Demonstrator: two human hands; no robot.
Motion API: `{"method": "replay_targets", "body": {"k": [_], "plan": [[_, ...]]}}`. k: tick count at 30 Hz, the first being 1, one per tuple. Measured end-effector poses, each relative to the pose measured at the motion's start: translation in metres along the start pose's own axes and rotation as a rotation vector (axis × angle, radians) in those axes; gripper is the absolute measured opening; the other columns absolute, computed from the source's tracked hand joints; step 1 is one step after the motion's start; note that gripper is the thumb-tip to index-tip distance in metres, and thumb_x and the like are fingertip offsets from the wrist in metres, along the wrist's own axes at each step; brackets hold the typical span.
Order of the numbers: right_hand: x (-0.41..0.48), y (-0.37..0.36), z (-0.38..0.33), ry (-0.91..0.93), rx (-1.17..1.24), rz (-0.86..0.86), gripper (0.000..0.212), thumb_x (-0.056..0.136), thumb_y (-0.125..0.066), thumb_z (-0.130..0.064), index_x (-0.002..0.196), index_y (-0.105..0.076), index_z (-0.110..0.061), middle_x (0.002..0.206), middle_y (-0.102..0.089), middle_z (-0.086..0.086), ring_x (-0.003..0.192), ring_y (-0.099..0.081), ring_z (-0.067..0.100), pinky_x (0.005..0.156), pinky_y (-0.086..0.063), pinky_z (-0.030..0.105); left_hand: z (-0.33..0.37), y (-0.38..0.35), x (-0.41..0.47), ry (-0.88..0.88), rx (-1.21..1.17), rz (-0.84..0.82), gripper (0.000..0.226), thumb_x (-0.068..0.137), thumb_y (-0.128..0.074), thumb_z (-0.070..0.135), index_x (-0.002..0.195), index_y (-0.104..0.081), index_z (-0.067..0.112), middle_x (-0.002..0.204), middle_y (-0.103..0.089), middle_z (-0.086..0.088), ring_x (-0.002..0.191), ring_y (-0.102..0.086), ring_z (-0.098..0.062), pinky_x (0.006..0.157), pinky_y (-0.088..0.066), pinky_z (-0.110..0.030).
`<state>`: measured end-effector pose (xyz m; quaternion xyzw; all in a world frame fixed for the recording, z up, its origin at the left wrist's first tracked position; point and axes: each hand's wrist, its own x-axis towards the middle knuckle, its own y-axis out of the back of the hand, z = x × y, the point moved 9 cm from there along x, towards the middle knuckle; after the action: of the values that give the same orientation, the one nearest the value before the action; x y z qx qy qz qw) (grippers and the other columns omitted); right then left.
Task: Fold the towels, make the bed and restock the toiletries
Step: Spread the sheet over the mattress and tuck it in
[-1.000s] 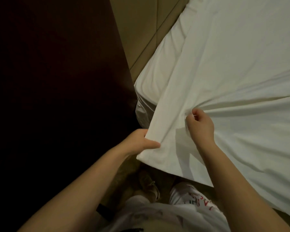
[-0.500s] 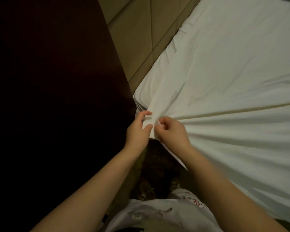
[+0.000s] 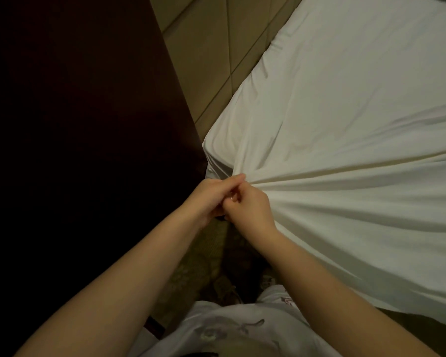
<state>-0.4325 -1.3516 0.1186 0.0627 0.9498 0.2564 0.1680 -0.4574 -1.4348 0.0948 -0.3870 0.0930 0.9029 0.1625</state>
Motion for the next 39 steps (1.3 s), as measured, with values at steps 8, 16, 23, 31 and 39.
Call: {"method": "replay_targets", "body": {"k": [8, 16, 23, 31, 39], "plan": [[-0.005, 0.007, 0.012, -0.063, 0.075, 0.031, 0.007, 0.088, -0.055, -0.016, 0.087, -0.058, -0.022, 0.061, -0.048, -0.008, 0.059, -0.046, 0.004, 0.052, -0.032, 0.017, 0.005, -0.01, 0.009, 0.038, 0.091, -0.003, 0.024, 0.086, -0.047, 0.006, 0.063, -0.051, 0.01, 0.043, -0.046, 0.0, 0.038, -0.044, -0.011, 0.044, -0.034, -0.02], [-0.046, 0.015, 0.035, -0.201, 0.203, 0.186, 0.025, 0.089, -0.057, -0.017, 0.113, -0.063, -0.023, 0.096, -0.059, -0.007, 0.084, -0.057, 0.01, 0.071, -0.045, 0.019, -0.007, -0.026, 0.022, -0.018, 0.359, -0.015, 0.012, 0.085, -0.047, -0.003, 0.083, -0.059, -0.002, 0.078, -0.062, -0.017, 0.062, -0.06, -0.022, 0.048, -0.044, -0.024], [-0.108, -0.016, 0.073, -0.473, 0.561, 0.484, 0.013, 0.093, -0.054, -0.016, 0.103, -0.061, -0.02, 0.088, -0.062, -0.002, 0.082, -0.059, 0.016, 0.078, -0.051, 0.035, 0.031, -0.032, -0.012, -0.336, 0.346, -0.193, 0.024, 0.088, -0.064, 0.014, 0.064, -0.06, 0.011, 0.073, -0.059, -0.008, 0.077, -0.059, -0.025, 0.071, -0.049, -0.034], [-0.125, -0.047, 0.081, -0.579, 0.85, 0.455, 0.014, 0.096, -0.048, -0.019, 0.108, -0.056, -0.019, 0.092, -0.06, 0.002, 0.079, -0.055, 0.011, 0.072, -0.047, 0.024, -0.034, 0.024, -0.01, -0.153, 0.369, -0.095, 0.019, 0.09, -0.062, 0.014, 0.095, -0.066, -0.004, 0.085, -0.062, -0.016, 0.076, -0.06, -0.028, 0.048, -0.048, -0.027], [-0.146, -0.057, 0.094, -0.539, 1.419, 0.705, 0.02, 0.099, -0.047, -0.02, 0.12, -0.048, -0.02, 0.111, -0.056, -0.001, 0.1, -0.056, 0.016, 0.083, -0.05, 0.034, -0.018, -0.022, -0.043, -0.351, 0.41, -0.239, 0.029, 0.094, -0.056, 0.016, 0.069, -0.061, 0.004, 0.068, -0.056, -0.008, 0.065, -0.054, -0.018, 0.049, -0.04, -0.02]]}}
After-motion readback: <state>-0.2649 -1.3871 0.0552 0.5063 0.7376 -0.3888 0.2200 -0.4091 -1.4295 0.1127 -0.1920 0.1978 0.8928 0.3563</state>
